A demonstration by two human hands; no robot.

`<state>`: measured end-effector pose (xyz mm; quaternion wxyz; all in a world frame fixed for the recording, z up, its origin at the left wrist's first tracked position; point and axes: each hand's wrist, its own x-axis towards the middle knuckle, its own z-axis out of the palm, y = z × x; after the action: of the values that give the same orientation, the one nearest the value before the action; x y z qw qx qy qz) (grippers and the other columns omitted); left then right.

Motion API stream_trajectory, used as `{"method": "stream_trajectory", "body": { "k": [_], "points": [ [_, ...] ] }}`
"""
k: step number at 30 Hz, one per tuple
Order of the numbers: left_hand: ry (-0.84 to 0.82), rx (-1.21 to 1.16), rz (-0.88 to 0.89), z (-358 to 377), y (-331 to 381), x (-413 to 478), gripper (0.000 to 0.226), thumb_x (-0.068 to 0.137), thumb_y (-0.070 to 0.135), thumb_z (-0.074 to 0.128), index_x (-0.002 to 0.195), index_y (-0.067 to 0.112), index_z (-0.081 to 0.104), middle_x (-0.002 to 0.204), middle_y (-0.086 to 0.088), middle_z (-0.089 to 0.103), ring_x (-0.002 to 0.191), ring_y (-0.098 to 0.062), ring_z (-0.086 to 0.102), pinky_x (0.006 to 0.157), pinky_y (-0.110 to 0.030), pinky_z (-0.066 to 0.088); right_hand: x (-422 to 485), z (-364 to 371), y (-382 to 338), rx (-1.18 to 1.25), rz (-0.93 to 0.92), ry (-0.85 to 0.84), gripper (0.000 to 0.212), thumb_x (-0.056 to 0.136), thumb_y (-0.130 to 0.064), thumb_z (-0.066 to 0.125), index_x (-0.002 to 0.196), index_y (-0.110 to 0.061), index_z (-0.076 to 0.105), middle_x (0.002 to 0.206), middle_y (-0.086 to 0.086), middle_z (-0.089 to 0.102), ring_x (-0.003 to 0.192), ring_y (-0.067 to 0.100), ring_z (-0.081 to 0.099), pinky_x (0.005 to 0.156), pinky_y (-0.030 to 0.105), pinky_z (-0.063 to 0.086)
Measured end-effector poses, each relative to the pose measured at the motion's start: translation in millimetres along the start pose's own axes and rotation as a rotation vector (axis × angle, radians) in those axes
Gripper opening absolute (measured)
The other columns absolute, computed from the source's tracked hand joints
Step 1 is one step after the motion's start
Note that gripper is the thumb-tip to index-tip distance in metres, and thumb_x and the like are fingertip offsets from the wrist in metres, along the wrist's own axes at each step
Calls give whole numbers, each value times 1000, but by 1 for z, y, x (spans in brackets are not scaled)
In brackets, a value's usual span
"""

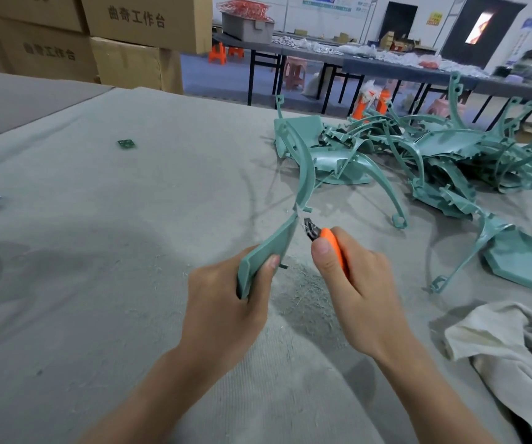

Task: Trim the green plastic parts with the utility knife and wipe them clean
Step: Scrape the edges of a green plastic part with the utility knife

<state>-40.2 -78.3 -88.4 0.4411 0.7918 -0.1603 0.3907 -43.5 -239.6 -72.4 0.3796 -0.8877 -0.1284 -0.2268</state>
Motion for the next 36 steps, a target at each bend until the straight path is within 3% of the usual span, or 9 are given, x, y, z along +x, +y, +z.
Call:
{"method": "stream_trajectory", "body": {
  "k": [3,5,11,14,19,24,29,32,36],
  "points": [
    [-30,10,30,-1,-5,0,15,88,25,54,75,18,58,41,15,26,43,8,33,49,4,20,0,1,1,-39,-2,6,51,96,-66,28,69,-24,37,51,-5,35,47,16,37,48,34,30],
    [-57,9,65,-3,-6,0,22,88,23,54,88,15,75,45,24,23,50,3,33,53,6,22,1,0,2,-36,3,22,50,96,-65,29,69,-23,36,50,-5,34,46,15,37,48,31,28],
    [-95,22,140,-3,-8,-4,28,86,17,56,102,5,74,57,9,53,62,7,33,63,9,23,6,-12,14,27,23,8,50,96,-60,34,65,-22,34,52,-7,32,47,8,31,50,29,26],
    [-74,62,129,-4,-8,-1,28,87,19,55,101,4,74,51,4,48,61,2,29,60,8,22,4,-9,10,54,-22,-45,51,96,-61,36,64,-22,36,53,-2,33,47,9,33,51,27,27],
    [-103,112,154,-5,-8,1,28,87,18,54,99,3,75,54,-3,60,65,3,30,64,10,21,5,-7,7,16,7,-41,52,96,-62,35,63,-21,36,52,-3,34,47,10,33,51,30,27],
    [-116,137,173,-7,-7,2,27,85,14,55,100,2,74,55,-4,61,67,-14,43,65,10,21,3,-5,7,-59,22,9,54,95,-64,34,64,-20,37,51,-1,35,46,12,34,48,36,30],
    [-155,91,151,-5,-3,-5,27,82,10,57,101,2,74,58,1,61,61,-6,40,62,7,23,9,-10,14,-11,30,34,51,96,-60,36,62,-21,34,51,-9,31,47,8,31,50,25,25],
    [-141,107,141,-5,-2,-3,27,84,13,56,100,2,75,57,-1,61,63,-12,43,64,7,22,8,-7,14,27,-1,10,51,97,-59,37,62,-22,34,51,-8,31,46,8,31,49,24,24],
    [-147,104,183,-5,-2,-4,27,80,9,58,101,1,74,58,1,61,63,0,35,63,7,24,12,-10,14,73,44,28,55,95,-60,36,61,-17,37,52,-4,35,47,18,35,48,40,31]
  ]
}}
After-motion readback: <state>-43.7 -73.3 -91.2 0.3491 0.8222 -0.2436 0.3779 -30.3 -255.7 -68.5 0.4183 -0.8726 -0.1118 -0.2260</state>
